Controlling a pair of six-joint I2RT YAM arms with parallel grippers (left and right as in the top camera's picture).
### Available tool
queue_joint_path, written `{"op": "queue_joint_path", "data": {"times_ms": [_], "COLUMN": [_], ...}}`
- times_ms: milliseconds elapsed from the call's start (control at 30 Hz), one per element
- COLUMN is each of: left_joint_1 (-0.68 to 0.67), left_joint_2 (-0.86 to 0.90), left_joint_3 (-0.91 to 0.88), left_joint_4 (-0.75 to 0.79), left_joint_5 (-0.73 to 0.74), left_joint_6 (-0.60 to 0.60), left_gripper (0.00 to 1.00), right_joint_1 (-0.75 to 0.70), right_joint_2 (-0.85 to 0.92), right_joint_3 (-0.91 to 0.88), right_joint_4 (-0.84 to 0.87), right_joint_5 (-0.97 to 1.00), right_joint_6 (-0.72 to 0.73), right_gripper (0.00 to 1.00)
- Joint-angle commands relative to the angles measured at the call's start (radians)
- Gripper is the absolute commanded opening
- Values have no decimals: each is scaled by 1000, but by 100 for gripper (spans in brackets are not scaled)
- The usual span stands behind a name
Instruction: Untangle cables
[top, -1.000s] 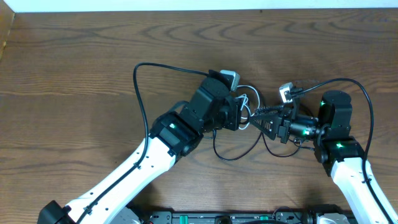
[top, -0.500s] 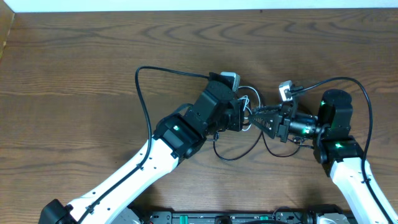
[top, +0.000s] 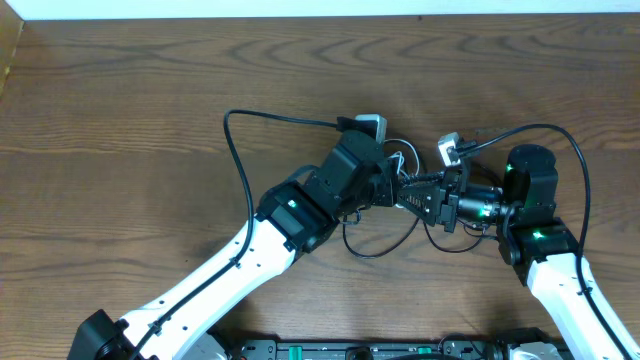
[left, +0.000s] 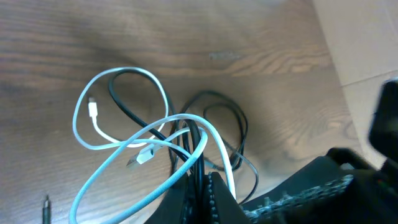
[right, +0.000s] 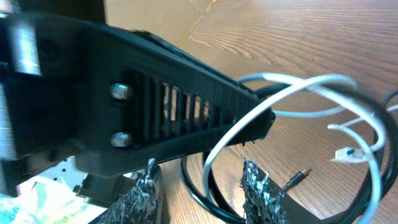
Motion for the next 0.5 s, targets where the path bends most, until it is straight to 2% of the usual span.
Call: {"op": "queue_joint_path", "data": {"times_ms": [0, 133, 267, 300, 467], "left_joint_1": [-56, -73, -74, -74, -74], "left_joint_2": [3, 3, 3, 3, 3], "left_joint_3": [4, 4, 4, 4, 4], "left_joint_4": [28, 32, 27, 26, -21], "left_joint_5": [16, 16, 16, 16, -12], "left_joint_6": [-16, -16, -15, -15, 43], "left_gripper": [7, 7, 8, 7, 7], "right_joint_1": [8, 8, 8, 8, 8], "right_joint_2": [-1, -1, -1, -1, -1], "right_joint_3": [10, 10, 10, 10, 10], "right_joint_4": [5, 5, 2, 1, -84], "right_joint_5": [26, 37, 61, 67, 213], "right_joint_6": [10, 9, 9, 9, 10], "right_gripper": [38, 30, 4, 1, 1]}}
